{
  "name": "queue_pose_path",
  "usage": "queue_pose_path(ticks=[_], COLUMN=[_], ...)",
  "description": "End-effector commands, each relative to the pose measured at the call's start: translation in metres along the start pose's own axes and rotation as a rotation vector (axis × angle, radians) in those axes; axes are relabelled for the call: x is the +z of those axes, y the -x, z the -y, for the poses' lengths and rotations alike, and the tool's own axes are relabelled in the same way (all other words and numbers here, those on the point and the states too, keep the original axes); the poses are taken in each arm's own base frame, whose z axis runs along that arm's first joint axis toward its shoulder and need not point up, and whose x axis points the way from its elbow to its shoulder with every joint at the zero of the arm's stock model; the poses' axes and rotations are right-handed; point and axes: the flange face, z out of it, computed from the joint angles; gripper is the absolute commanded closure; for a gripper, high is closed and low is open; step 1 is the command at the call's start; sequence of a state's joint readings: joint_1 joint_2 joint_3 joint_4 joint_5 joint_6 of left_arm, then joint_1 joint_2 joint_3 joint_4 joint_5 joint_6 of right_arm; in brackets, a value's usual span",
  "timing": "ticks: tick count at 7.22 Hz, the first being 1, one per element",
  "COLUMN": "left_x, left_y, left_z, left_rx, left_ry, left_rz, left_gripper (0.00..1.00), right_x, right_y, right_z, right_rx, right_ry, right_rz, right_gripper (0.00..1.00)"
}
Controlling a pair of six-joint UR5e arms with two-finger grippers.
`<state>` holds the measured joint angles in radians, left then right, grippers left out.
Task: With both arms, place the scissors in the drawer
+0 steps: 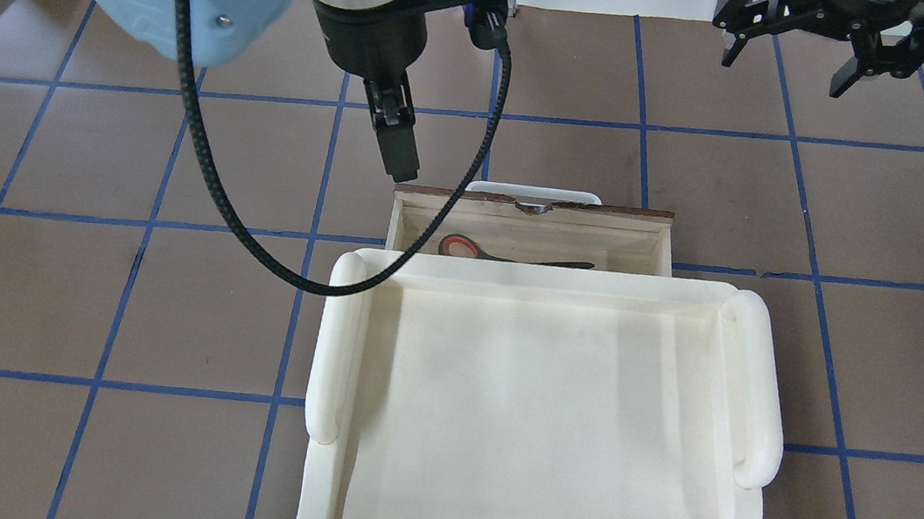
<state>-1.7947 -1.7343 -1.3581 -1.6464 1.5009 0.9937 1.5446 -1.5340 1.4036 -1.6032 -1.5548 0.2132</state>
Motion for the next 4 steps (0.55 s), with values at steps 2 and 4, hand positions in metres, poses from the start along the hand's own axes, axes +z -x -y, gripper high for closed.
queue_pose_path(ticks=[2, 4], left_x=[-0.045, -0.059], left_y=[0.066, 0.056], left_z=[-0.128, -0.135], left_rx=[-0.374, -0.904], left_ry=[-0.039, -0.146], left_rz=[0.064, 0.147], left_gripper=[0.15, 0.15], right_x=[0.0, 0.0], right_y=[0.0, 0.0], right_z=[0.0, 0.0], right_rx=[0.0, 0.0], right_ry=[0.0, 0.002], right_rz=[0.001, 0.002], right_gripper=[0.0, 0.0])
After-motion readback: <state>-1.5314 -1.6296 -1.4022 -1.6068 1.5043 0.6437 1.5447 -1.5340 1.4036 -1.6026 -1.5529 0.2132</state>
